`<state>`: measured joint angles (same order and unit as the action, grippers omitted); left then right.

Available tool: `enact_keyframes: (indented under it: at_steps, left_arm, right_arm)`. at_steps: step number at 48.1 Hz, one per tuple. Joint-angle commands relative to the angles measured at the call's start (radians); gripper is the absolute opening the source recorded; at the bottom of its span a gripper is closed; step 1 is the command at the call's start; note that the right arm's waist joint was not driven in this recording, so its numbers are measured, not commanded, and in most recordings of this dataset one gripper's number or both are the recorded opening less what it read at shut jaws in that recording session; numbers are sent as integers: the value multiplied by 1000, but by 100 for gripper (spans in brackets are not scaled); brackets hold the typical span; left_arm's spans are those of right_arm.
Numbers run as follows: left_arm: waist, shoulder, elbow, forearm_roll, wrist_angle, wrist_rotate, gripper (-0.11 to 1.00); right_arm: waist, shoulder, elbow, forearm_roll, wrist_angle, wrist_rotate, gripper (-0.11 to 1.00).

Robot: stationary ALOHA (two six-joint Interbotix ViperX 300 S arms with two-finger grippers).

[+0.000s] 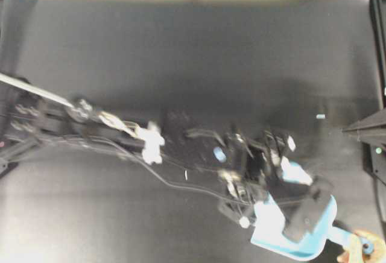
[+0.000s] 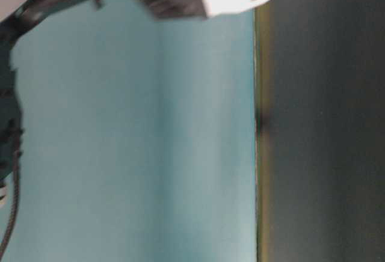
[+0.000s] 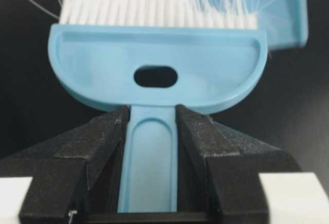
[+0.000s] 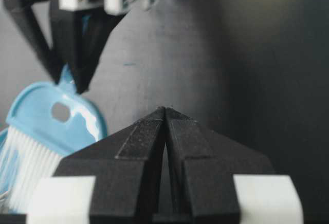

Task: Hold the dustpan with a person, while the left arm uses a hand brush to gather the screws into the dustpan.
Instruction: 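Sweep the screws with the brush toward the hand-held dustpan, then pull the brush back left away from the dustpan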

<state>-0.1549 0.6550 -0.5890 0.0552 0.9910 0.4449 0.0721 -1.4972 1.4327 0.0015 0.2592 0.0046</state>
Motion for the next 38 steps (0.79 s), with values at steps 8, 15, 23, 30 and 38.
enact_keyframes:
  at_steps: [8, 15, 23, 30, 38]
  left_arm:
    - [3, 18, -74, 2, -37, 18, 31]
    - [3, 14, -81, 3, -64, 20, 31]
    - [12, -14, -114, 2, -84, -9, 31]
    - [20, -52, -107, 2, -84, -46, 31]
    - [40, -135, -52, 3, -23, -61, 31]
  right_arm:
    - [-2, 5, -5, 2, -11, -6, 0]
    - [0, 5, -5, 3, -11, -6, 0]
    - [0, 5, -5, 3, -11, -6, 0]
    - [-2, 5, -5, 3, -11, -6, 0]
    - [0, 5, -5, 3, -11, -6, 0]
